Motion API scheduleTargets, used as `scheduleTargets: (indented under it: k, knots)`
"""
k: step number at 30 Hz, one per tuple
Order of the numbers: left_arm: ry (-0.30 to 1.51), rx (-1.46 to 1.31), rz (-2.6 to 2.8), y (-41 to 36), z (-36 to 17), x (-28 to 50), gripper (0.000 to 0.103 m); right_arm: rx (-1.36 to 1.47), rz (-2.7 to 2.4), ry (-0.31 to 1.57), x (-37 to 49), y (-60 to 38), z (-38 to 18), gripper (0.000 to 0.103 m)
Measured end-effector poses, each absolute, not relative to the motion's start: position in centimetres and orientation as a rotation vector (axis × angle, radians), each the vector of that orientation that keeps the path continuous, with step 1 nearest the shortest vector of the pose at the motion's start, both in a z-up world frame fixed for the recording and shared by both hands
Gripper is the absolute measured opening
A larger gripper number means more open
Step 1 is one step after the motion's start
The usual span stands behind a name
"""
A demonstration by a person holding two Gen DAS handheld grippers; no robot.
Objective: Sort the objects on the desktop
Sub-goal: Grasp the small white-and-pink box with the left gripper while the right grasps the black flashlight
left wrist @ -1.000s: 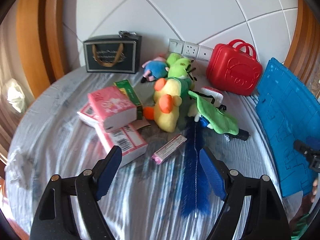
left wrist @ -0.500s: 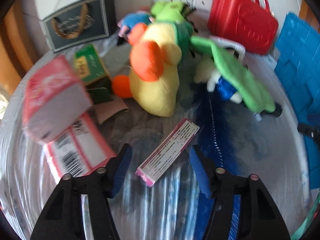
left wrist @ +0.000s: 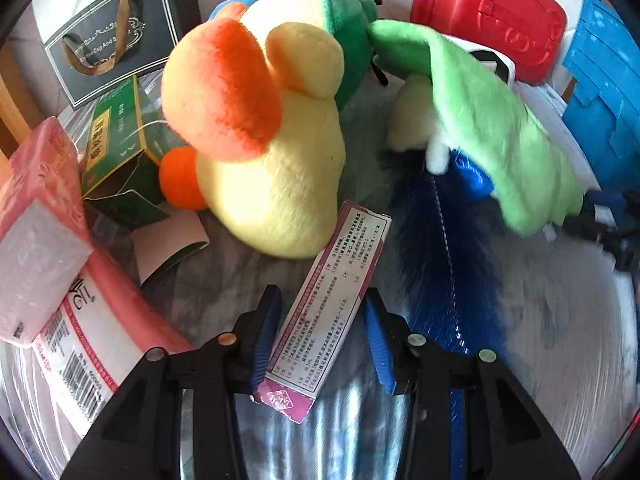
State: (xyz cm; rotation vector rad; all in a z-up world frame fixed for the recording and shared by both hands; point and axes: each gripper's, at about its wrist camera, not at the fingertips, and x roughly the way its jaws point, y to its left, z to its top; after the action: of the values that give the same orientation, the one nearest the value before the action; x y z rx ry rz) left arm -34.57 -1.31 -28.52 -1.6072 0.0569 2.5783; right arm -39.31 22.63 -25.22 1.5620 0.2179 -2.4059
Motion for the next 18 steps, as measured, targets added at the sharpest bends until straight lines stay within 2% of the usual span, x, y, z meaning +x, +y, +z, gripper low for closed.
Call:
scheduleTargets:
  k: [4, 6, 8, 12, 18]
  knots:
    - [0.01, -1.636, 2.578, -0.8, -28.3, -34.0, 0.035, 1.565, -2.461, 0.251, -37.3, 21.6, -24.8, 0.069]
    - [-0.017, -1.666, 2.57, -0.8, -28.2, -33.3, 0.033, 1.583, -2.458, 0.243, -36.1, 21.3, -24.4, 0.043]
    - [-0.067, -1.711, 2.557, -1.0, -28.0, -32.5, 0.032, 1.61, -2.404, 0.194, -34.4, 21.0, -24.2, 0.033]
    - [-0.149, -1.749, 2.526, -1.7, -27.7, -31.0, 0.028, 1.648, -2.253, 0.086, -31.5, 20.1, -24.5, 0.028]
    - [-0.133, -1.745, 2.518, -1.7, -27.4, -30.5, 0.028, 1.634, -2.291, 0.148, -30.8, 18.9, -23.9, 0.031]
